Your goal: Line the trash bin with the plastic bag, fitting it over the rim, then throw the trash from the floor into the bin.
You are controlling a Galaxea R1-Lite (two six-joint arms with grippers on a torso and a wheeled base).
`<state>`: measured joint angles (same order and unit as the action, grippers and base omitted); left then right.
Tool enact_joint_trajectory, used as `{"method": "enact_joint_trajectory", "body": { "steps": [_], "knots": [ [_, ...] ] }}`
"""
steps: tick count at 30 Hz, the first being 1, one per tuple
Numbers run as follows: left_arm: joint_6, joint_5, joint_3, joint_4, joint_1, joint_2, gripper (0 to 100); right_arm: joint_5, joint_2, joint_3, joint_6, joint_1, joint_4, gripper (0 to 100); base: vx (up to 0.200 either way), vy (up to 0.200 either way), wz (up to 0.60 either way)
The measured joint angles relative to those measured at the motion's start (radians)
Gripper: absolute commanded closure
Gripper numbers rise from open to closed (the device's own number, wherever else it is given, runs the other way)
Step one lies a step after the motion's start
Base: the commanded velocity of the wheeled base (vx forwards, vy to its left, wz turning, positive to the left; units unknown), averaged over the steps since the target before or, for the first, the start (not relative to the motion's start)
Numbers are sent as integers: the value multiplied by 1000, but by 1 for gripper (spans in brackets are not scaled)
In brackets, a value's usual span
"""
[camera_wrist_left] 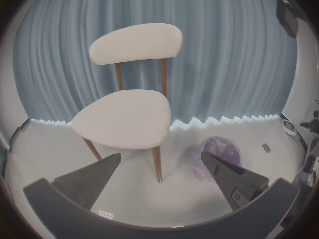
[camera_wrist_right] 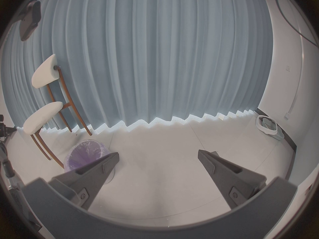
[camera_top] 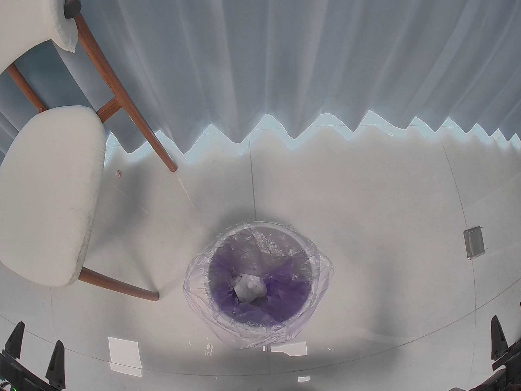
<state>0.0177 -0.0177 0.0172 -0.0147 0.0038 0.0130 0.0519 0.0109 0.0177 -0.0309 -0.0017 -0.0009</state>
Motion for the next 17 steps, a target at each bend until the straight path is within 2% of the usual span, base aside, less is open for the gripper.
{"method": "enact_joint_trajectory", "body": {
  "steps": [2,6,17],
  "knots": [
    [-8,21,0,10,-1,0,0,0,0,0,1,0,0,0,0,0,0],
    [4,0,0,15,-3,0,0,-3,0,0,14,0,0,0,0,0,0],
    [0,4,0,17,-4,0,0,-6,1,0,21,0,1,0,0,0,0]
  ]
}}
